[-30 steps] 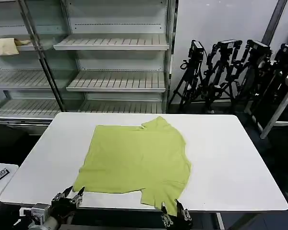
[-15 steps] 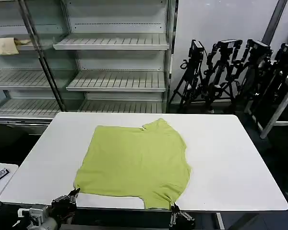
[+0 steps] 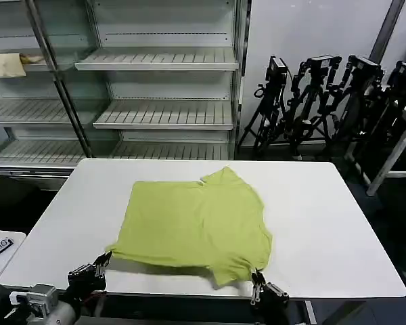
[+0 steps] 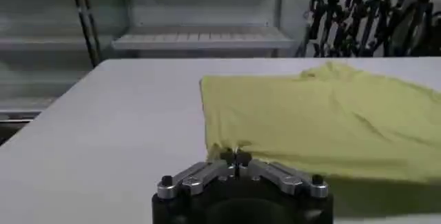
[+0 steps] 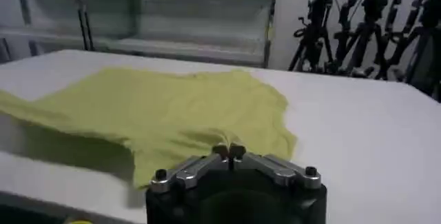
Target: Fold and organize the clothes.
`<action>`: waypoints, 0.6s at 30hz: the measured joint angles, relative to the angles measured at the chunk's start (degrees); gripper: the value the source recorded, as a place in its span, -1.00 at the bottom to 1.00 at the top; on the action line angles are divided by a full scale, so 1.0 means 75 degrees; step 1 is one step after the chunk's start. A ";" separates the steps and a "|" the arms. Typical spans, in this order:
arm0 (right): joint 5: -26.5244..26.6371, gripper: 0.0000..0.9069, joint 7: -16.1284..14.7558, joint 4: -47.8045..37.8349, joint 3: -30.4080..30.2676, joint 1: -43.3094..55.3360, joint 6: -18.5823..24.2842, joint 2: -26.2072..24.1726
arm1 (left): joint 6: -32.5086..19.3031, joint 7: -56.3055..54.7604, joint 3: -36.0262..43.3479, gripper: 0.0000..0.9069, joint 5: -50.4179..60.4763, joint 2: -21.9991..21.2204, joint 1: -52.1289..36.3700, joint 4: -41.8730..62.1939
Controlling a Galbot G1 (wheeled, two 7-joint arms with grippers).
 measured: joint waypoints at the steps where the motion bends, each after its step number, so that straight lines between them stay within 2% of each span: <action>1: 0.0069 -1.00 -0.0017 -0.0010 0.0023 0.0100 -0.0021 -0.0033 | -0.0020 0.0002 -0.0004 -0.93 -0.0029 0.0013 -0.0028 -0.0003; 18: 0.1429 -1.00 -0.0272 -0.0975 -0.0010 0.2138 -0.0377 -0.0502 | -0.0313 0.0094 0.0428 -0.93 -0.0253 0.0332 -0.1041 0.0716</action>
